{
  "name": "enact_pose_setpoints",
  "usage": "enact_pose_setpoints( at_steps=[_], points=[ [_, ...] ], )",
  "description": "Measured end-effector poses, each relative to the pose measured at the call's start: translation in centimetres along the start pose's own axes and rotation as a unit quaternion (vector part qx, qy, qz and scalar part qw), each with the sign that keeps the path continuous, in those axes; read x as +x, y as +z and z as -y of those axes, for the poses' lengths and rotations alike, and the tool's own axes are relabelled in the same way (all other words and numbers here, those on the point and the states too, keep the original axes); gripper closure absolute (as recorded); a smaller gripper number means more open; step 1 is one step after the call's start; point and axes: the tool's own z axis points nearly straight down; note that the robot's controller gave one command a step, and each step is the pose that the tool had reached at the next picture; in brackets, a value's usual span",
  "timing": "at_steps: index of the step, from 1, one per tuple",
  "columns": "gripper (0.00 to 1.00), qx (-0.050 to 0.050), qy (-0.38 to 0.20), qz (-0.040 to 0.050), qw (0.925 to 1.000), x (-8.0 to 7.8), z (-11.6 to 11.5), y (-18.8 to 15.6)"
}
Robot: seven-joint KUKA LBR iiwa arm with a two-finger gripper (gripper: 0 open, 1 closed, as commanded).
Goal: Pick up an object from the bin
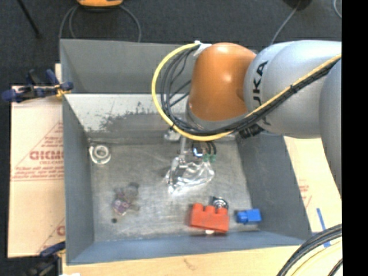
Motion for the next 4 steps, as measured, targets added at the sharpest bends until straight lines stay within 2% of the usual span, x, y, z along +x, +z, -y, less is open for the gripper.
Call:
enact_pose_setpoints(
  at_steps=[1, 2, 3, 4],
  points=[
    [0.0, 0.003, -0.055, -0.0032, 0.9985, -1.8, 6.8, 8.5],
    [1.0, 0.001, -0.056, -0.0009, 0.9984, -1.9, 6.4, 8.1],
    [1.0, 0.0, -0.044, 0.0029, 0.999, -1.5, 5.0, -3.6],
    [0.0, 0.0, -0.044, 0.0003, 0.999, -1.4, 5.0, -3.3]
  ],
)
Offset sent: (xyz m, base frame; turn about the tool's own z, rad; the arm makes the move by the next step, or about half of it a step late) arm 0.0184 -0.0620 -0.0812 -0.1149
